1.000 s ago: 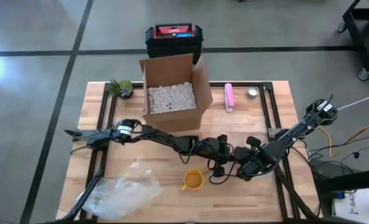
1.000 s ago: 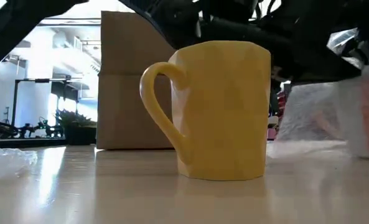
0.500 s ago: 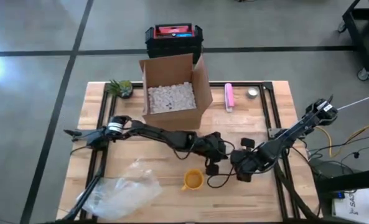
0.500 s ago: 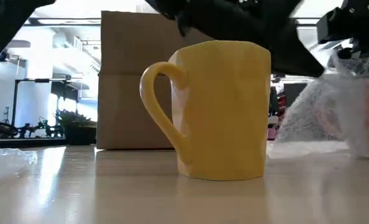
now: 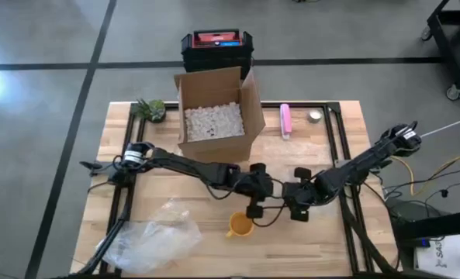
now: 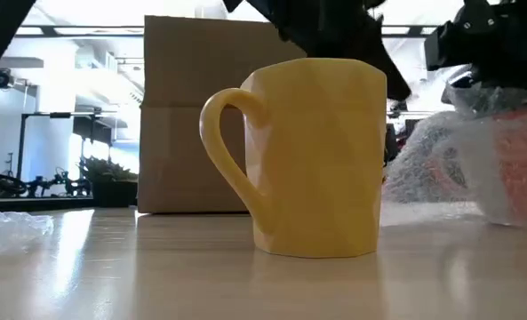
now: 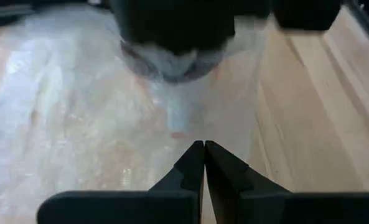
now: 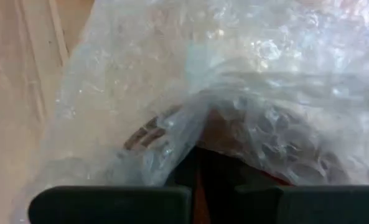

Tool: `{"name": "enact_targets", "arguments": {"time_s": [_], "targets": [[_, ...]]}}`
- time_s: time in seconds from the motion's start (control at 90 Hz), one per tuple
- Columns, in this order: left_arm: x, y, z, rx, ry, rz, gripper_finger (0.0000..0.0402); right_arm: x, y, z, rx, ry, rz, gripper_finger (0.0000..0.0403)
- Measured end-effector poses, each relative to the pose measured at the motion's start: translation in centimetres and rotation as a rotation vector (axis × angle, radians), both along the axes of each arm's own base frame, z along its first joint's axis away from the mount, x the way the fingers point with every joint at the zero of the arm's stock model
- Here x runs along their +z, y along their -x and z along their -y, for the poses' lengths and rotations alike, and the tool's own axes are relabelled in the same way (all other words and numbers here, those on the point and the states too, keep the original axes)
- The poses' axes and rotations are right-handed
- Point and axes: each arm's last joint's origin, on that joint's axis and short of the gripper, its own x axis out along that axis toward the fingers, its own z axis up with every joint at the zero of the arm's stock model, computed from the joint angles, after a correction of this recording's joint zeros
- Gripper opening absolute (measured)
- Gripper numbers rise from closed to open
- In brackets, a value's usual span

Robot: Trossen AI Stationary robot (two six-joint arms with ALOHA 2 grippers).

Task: Wrap mug
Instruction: Wrap the orange mug in the right transparent bubble wrap

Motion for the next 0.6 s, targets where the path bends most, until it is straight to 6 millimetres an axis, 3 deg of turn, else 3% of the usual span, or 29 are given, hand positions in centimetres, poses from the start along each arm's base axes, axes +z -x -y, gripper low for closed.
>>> {"name": "enact_targets", "arguments": {"time_s": [0.122, 0.356, 0.6], "targets": [[-2.2, -0.1, -1.1, 0.015, 0.018, 0.076, 0.0000, 0.0, 0.0, 0.0, -0.006, -0.002, -0.001, 0.0000], [-3.9, 0.2, -3.1, 0.000, 0.171, 0.170, 0.0006, 0.0, 0.0, 0.0, -0.005, -0.004, -0.001, 0.0000], [-3.7, 0.1, -3.4, -0.013, 0.188, 0.192, 0.0103, 0.0, 0.0, 0.0, 0.002, 0.000, 0.000, 0.0000]]}}
